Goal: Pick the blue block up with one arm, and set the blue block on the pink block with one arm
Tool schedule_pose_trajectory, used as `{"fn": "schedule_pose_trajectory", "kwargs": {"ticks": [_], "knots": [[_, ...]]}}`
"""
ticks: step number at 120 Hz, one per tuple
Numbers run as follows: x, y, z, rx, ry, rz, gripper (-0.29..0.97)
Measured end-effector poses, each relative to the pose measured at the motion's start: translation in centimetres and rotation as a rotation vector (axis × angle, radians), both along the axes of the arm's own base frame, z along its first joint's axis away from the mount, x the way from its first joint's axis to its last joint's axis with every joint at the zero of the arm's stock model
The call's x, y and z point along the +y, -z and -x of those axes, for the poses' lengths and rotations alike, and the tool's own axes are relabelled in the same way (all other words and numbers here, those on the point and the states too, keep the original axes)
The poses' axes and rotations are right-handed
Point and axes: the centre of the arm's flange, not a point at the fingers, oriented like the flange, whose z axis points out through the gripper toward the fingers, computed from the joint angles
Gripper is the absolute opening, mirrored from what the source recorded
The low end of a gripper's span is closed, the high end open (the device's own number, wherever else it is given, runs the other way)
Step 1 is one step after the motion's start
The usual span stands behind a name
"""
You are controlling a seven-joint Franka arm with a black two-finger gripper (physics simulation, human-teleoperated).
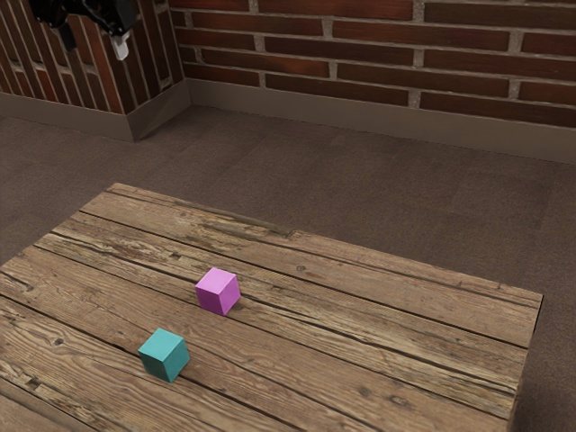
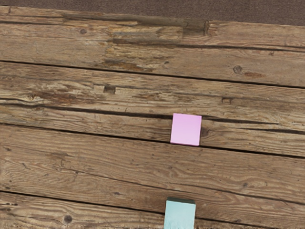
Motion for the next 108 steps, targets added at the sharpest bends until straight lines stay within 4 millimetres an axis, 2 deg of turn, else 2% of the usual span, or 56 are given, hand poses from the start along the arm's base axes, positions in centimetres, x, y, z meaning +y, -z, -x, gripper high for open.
{"fn": "schedule_pose_trajectory", "kwargs": {"ticks": [22,26,36,47,55,66,73,85,108], "knots": [[0.4,0.3,0.3,0.024,-0.018,0.003,0.68],[0.3,0.9,0.2,0.038,-0.020,0.003,0.68],[0.1,6.8,-0.3,0.152,-0.013,0.000,0.68],[-0.4,14.8,-0.3,0.243,0.002,0.016,0.68],[-0.6,20.2,-0.5,0.274,0.010,0.032,0.68],[-0.9,26.6,-0.4,0.277,0.018,0.045,0.68],[-1.0,29.6,-0.1,0.257,0.021,0.053,0.68],[-1.1,33.6,0.5,0.220,0.024,0.067,0.68],[-1.3,37.7,2.9,0.149,0.040,0.078,0.68]]}}
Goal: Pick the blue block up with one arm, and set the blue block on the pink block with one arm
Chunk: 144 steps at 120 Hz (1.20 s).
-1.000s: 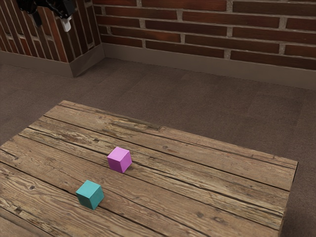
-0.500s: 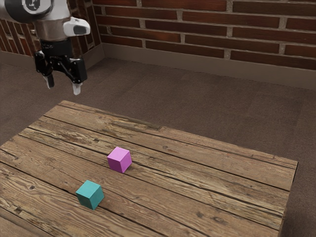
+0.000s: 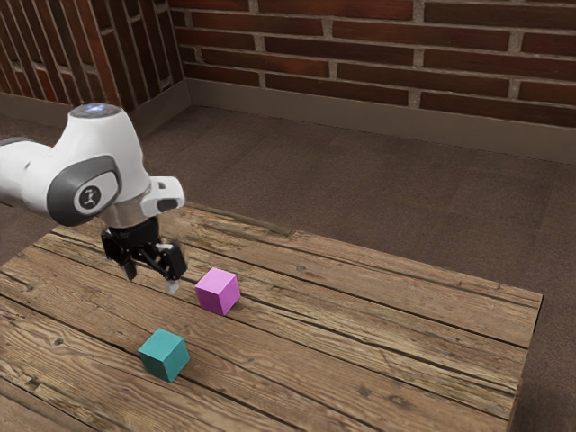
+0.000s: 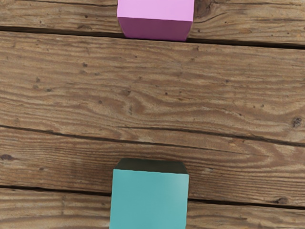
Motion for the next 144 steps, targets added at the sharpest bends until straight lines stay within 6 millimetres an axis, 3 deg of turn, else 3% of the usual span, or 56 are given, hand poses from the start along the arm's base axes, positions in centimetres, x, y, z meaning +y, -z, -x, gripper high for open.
{"fn": "schedule_pose_trajectory", "kwargs": {"ticks": [35,66,144], "knots": [[-0.7,3.5,4.3,-0.058,0.041,-0.002,0.68],[-1.1,6.4,6.3,-0.079,0.079,-0.004,0.68],[-0.5,12.1,5.7,-0.057,0.096,0.004,0.68]]}}
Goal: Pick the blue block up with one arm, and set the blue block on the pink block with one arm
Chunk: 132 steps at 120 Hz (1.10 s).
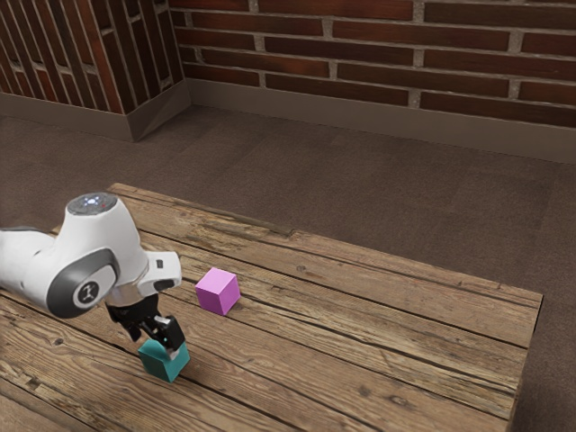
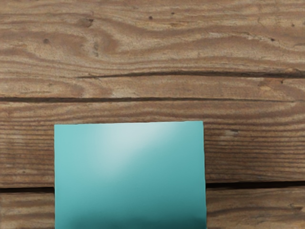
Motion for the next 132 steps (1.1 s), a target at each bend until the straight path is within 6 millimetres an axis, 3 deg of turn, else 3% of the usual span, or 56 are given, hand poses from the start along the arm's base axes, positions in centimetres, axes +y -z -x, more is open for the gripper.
{"fn": "schedule_pose_trajectory", "kwargs": {"ticks": [78,132], "knots": [[1.5,3.0,-0.5,0.017,-0.018,0.003,0.68],[1.4,3.8,-1.4,0.014,-0.007,-0.002,0.68]]}}
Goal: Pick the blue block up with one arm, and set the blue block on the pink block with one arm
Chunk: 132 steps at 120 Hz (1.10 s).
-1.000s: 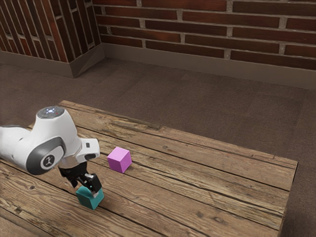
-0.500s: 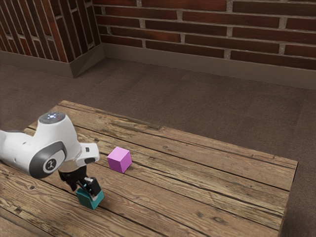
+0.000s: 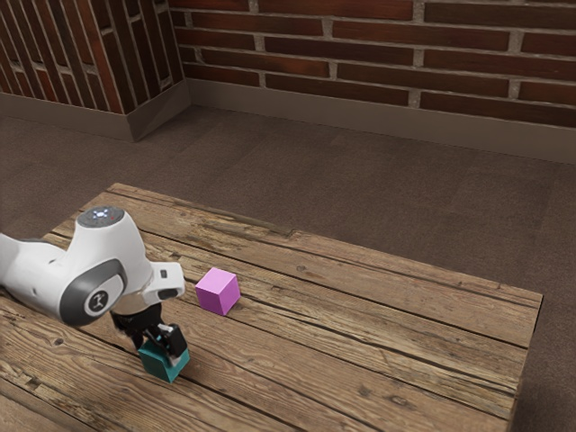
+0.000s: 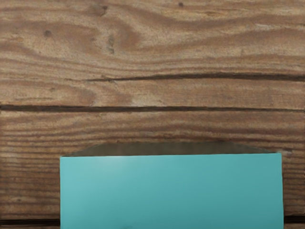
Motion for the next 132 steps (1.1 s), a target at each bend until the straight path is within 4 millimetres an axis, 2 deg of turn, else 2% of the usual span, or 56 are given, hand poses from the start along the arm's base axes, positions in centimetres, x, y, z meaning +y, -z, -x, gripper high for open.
{"fn": "schedule_pose_trajectory", "kwargs": {"ticks": [18,52,91,100,106,121,132], "knots": [[0.0,0.1,-0.2,-0.001,0.000,0.000,0.67],[0.0,0.1,-0.3,-0.001,0.000,0.000,0.42],[-0.1,-0.9,-0.4,-0.022,-0.005,-0.003,0.34],[-0.1,-2.0,-0.5,-0.040,-0.006,-0.003,0.33],[-0.1,-3.4,-1.1,-0.066,-0.008,-0.004,0.31],[-0.1,-8.0,-4.2,-0.133,-0.014,-0.007,0.30],[0.0,-10.1,-5.7,-0.147,-0.019,-0.011,0.29]]}}
